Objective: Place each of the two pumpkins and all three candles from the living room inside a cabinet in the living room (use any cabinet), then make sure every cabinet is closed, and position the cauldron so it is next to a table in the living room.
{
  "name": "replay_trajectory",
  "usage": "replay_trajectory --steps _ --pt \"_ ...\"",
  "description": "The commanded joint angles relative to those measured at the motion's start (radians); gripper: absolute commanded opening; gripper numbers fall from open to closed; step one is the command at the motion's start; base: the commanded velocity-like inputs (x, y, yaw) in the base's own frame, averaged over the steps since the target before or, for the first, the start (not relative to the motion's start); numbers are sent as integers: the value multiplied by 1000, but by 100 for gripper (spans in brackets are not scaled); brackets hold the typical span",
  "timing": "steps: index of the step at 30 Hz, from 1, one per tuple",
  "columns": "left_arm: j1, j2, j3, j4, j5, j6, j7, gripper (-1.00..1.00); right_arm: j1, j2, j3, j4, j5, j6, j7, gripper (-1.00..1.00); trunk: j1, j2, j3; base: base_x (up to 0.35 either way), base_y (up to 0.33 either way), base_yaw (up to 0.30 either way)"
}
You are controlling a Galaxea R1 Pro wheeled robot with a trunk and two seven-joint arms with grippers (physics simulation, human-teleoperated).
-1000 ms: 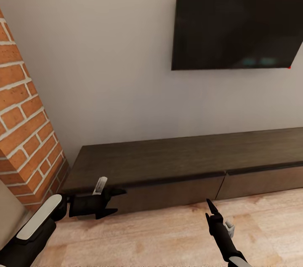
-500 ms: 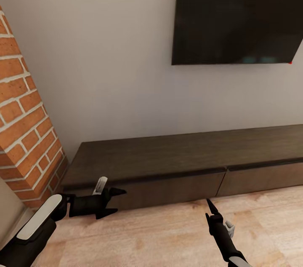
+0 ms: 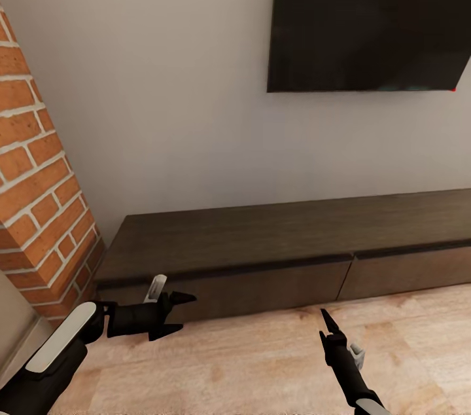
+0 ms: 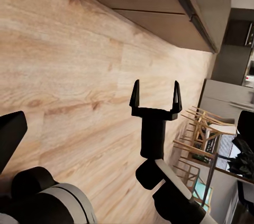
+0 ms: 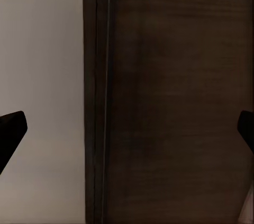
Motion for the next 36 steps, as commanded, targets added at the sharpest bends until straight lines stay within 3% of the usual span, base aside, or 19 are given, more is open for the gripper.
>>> replay_trajectory --steps 1,11,19,36 --pt "-1 1 -1 -1 11 0 9 100 -1 -1 8 0 -10 2 3 100 4 -8 -4 0 0 0" --pt "-1 1 -1 -1 11 0 9 100 -1 -1 8 0 -9 2 3 100 42 -78 -35 0 0 0" --pt "-1 3 -1 -1 12 0 9 100 -1 0 8 0 -9 1 3 100 42 -78 -35 11 0 0" --pt "-1 1 -1 -1 13 0 9 100 -1 0 8 0 -9 1 3 100 42 -78 -35 176 0 0"
